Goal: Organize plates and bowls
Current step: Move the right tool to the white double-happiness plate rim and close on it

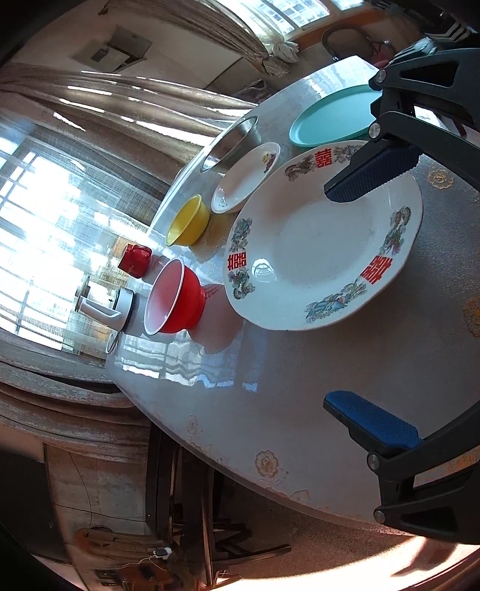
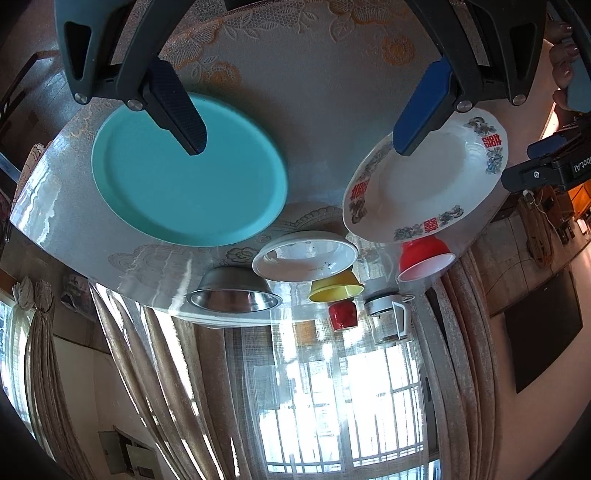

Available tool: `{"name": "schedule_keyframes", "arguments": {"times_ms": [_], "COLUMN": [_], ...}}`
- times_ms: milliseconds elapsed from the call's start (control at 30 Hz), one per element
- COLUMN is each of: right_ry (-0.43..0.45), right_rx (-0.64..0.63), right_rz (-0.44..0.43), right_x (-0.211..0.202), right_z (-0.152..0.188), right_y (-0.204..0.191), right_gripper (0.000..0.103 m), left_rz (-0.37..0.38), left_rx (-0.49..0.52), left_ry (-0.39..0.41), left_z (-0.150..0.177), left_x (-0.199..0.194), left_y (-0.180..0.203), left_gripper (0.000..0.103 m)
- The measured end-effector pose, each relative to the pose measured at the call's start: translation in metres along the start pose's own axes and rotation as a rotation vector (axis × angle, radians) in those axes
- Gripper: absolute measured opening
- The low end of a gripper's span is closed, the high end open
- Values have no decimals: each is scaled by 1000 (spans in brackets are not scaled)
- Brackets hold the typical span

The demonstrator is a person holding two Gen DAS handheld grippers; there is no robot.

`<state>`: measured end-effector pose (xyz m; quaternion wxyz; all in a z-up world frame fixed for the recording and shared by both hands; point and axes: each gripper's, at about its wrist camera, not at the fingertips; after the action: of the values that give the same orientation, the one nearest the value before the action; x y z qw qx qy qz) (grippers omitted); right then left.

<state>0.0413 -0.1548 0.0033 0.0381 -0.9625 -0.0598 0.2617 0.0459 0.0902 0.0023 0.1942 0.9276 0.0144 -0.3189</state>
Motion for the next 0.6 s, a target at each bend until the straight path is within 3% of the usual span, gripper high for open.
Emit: {"name": "schedule_keyframes", "arguments": {"times_ms": [100, 267, 367, 600], "right_ry": [-20, -45, -66, -136], "right_rx": [18, 28, 57, 102], "right_rz": [-78, -174, -238, -266], "right_x": [8, 23, 35, 69], "right_z": [-2, -6, -8, -10], "right_y": [-4, -18, -23, -30], "right_gripper": [102, 87, 77, 60], "left_rz": [-16, -2, 0, 39], "left_rx": [6, -25, -36, -19], "left_ry": [-19, -65, -51, -21], "left_z": [-7, -13, -14, -16], "left_x": [9, 25, 30, 40], "left_y": [-4, -13, -15, -18], "left_gripper": [103, 103, 103, 101]}}
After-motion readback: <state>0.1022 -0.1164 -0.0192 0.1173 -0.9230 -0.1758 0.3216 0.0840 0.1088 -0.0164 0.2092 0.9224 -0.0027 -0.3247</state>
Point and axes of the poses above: each gripper's, at about its wrist camera, not at the fingertips, and x roughly the way its jaws point, y to its right, z to its underside, and after that the axes turned 6 degrees about y, right-handed
